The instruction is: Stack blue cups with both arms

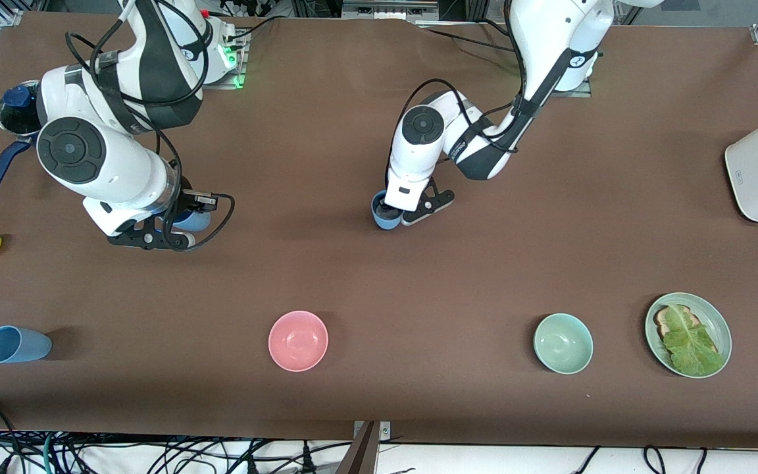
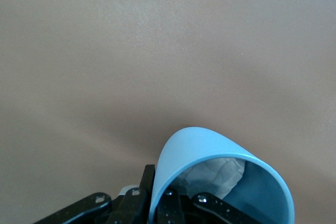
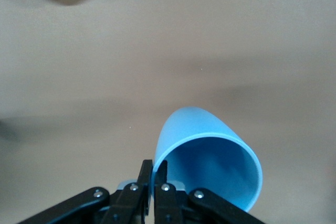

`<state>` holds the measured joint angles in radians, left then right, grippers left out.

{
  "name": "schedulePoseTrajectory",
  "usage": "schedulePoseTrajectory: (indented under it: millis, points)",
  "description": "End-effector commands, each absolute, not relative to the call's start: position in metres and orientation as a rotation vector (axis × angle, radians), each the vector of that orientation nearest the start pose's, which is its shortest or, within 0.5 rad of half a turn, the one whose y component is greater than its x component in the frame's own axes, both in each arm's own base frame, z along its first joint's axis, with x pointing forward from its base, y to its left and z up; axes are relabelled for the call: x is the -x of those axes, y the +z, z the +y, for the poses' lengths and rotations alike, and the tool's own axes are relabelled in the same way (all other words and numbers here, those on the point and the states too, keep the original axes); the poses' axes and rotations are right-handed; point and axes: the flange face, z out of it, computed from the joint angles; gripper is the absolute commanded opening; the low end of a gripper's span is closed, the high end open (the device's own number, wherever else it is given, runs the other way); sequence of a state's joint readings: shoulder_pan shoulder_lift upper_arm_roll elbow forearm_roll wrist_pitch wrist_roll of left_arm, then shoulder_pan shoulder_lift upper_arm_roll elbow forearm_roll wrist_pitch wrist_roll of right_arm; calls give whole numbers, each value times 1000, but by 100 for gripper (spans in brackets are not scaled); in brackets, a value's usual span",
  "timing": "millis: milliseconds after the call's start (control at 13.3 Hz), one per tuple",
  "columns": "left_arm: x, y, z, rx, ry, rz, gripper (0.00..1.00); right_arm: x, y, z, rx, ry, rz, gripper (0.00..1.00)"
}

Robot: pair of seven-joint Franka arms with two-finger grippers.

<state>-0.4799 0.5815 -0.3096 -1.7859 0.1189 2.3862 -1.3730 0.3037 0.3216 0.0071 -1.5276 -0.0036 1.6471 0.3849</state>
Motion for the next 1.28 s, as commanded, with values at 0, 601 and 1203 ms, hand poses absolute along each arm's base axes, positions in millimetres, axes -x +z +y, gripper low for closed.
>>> schedulePoseTrajectory:
  millis: [0, 601, 1203]
  points:
    - [-485, 239, -464, 3081, 60, -897, 0, -604, 466, 200, 3191, 308, 165, 0]
    - [-489, 238, -462, 3072, 42, -928, 34, -579, 456, 289, 3201, 287, 323, 0]
    - [-505, 289, -436, 3018, -21, -954, 81, -572, 435, 418, 3160, 166, 452, 0]
